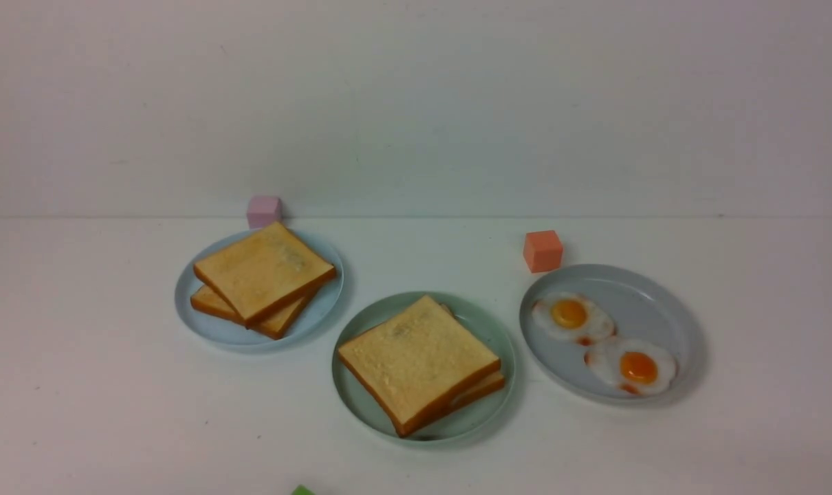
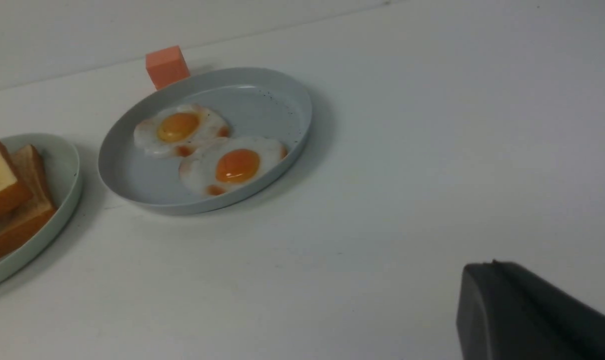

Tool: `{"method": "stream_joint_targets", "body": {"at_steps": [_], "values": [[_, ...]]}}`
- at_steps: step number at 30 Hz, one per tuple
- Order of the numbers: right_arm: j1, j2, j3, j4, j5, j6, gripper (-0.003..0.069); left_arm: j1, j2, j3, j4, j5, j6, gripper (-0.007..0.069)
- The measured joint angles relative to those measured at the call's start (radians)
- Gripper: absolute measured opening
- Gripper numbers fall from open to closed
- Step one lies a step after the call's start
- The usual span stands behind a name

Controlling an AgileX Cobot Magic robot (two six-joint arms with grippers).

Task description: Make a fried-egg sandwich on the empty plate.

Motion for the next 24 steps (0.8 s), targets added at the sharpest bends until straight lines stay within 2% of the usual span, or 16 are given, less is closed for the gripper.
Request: {"method": "stream_joint_targets", "body": {"at_steps": [3,5,9,10,11,12,13,17,19,24], "values": [[0.0,0.0,0.0,0.0,0.0,0.0,0.0002,0.021,0.0,0.0,0.042,-0.011,-0.002,0.0004],[0.0,0.0,0.0,0.0,0.0,0.0,0.0003,0.073,0.0,0.0,0.069,-0.029,-0.017,-0.0003],[0.0,0.0,0.0,0.0,0.0,0.0,0.0006,0.34,-0.036,0.001,0.126,-0.06,-0.09,-0.0013],[0.0,0.0,0.0,0.0,0.0,0.0,0.0007,0.352,-0.038,0.001,0.125,-0.06,-0.091,-0.0013],[0.0,0.0,0.0,0.0,-0.001,0.0,0.0008,0.446,-0.046,0.012,0.128,-0.061,-0.098,-0.0013],[0.0,0.0,0.0,0.0,-0.001,0.0,0.0008,0.468,-0.045,0.017,0.128,-0.062,-0.098,-0.0013],[0.0,0.0,0.0,0.0,-0.001,0.0,0.0011,0.55,-0.046,0.058,0.122,-0.07,-0.105,-0.0013],[0.0,0.0,0.0,0.001,-0.001,0.0,0.0014,0.624,-0.046,0.099,0.107,0.0,-0.141,-0.0013],[0.0,0.0,0.0,0.001,-0.001,0.0,0.0017,0.63,-0.046,0.105,0.092,0.093,-0.153,-0.0013],[0.0,0.0,0.0,0.001,-0.001,0.0,0.0022,0.63,-0.046,0.108,0.084,0.115,-0.156,-0.0013]]}}
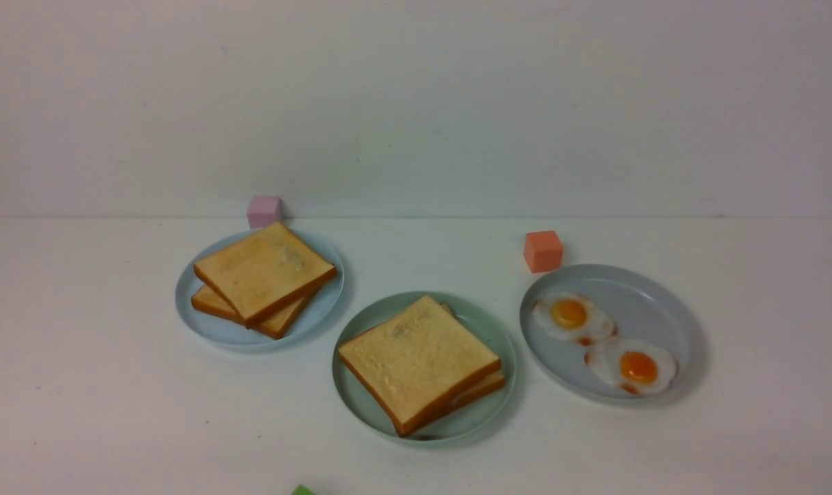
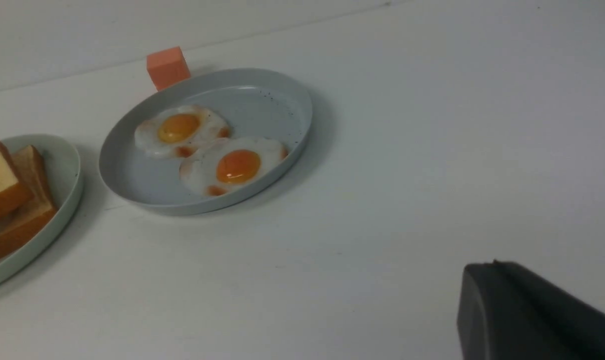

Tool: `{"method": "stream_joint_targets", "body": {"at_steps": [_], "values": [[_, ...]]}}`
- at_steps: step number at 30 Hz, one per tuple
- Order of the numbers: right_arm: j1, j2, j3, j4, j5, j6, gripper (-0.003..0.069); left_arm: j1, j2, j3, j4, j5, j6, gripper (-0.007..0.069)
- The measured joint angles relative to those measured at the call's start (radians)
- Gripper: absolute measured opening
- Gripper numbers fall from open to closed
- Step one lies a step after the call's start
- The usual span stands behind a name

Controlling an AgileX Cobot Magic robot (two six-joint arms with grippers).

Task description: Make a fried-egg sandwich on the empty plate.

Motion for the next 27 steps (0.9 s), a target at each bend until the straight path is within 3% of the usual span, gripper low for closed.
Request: {"method": "stream_joint_targets", "body": {"at_steps": [27], "values": [[0.0,0.0,0.0,0.0,0.0,0.0,0.0048,0.0,0.0,0.0,-0.001,-0.001,-0.001,-0.0013]]}}
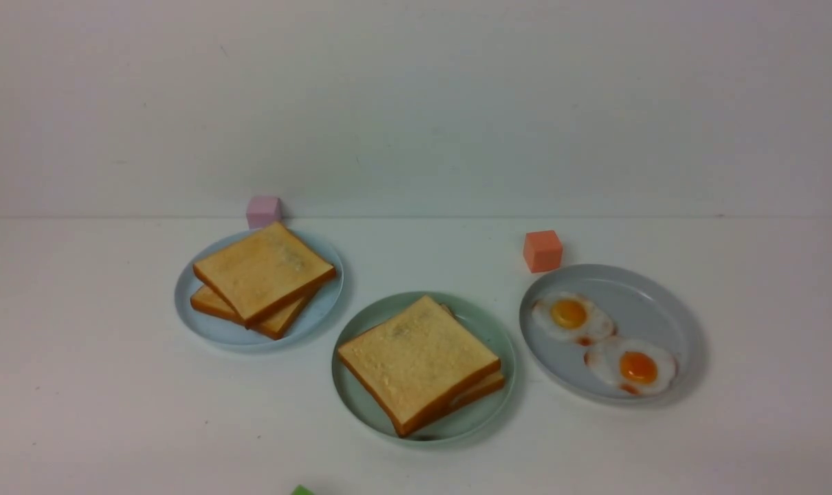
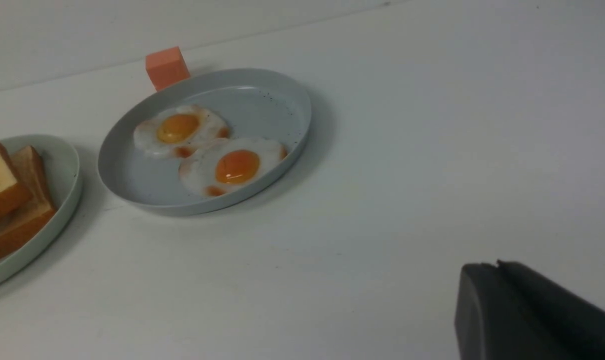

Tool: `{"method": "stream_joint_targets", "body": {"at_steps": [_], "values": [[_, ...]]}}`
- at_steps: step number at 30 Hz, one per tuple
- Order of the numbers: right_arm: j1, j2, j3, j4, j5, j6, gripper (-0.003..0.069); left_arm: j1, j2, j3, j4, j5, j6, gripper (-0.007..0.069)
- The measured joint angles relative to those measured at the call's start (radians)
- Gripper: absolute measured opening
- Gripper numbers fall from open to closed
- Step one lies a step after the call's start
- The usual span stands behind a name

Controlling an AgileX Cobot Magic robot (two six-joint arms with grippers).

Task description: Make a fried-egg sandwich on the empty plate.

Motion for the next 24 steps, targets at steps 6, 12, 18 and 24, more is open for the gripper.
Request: {"method": "stream_joint_targets", "body": {"at_steps": [6,12,18,24], "values": [[0.0,0.0,0.0,0.0,0.0,0.0,0.0059,0.0,0.0,0.0,0.0,0.0,0.0,-0.001],[0.0,0.0,0.0,0.0,0.0,0.0,0.0067,0.0,0.0,0.0,0.0,0.0,0.0,-0.0003],[0.0,0.0,0.0,0.0,0.0,0.0,0.0075,0.0,0.0,0.0,0.0,0.0,0.0,0.0],[0.0,0.0,0.0,0.0,0.0,0.0,0.0085,0.0,0.0,0.0,0.0,0.0,0.0,0.0003]]}}
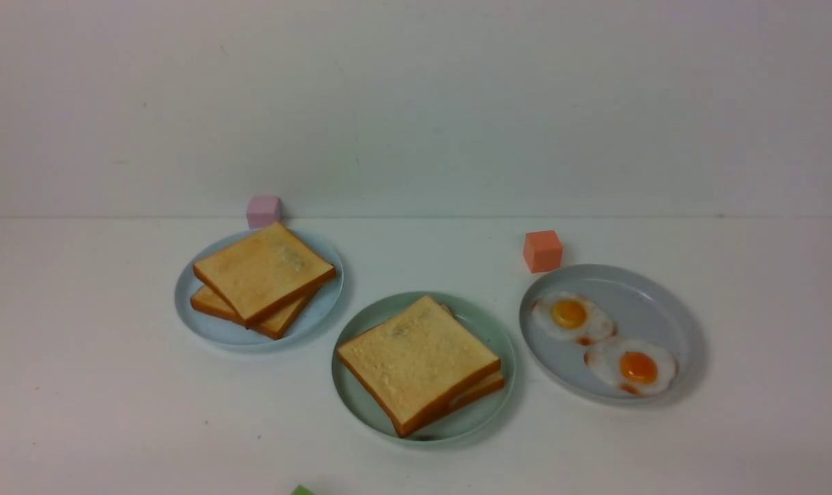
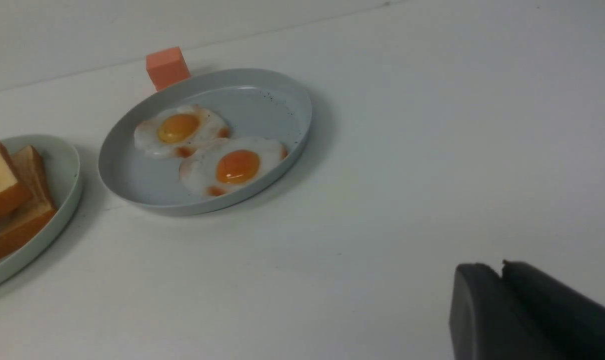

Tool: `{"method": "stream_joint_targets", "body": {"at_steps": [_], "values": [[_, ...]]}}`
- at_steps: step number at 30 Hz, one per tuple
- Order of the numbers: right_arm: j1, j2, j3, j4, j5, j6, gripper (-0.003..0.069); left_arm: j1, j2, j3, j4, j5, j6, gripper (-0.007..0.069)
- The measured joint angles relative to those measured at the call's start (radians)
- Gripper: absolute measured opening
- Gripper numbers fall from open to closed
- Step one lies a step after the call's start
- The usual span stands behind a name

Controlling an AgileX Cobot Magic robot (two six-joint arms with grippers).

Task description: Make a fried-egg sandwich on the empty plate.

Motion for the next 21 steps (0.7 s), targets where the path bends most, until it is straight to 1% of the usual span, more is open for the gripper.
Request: {"method": "stream_joint_targets", "body": {"at_steps": [21], "values": [[0.0,0.0,0.0,0.0,0.0,0.0,0.0112,0.0,0.0,0.0,0.0,0.0,0.0,0.0017]]}}
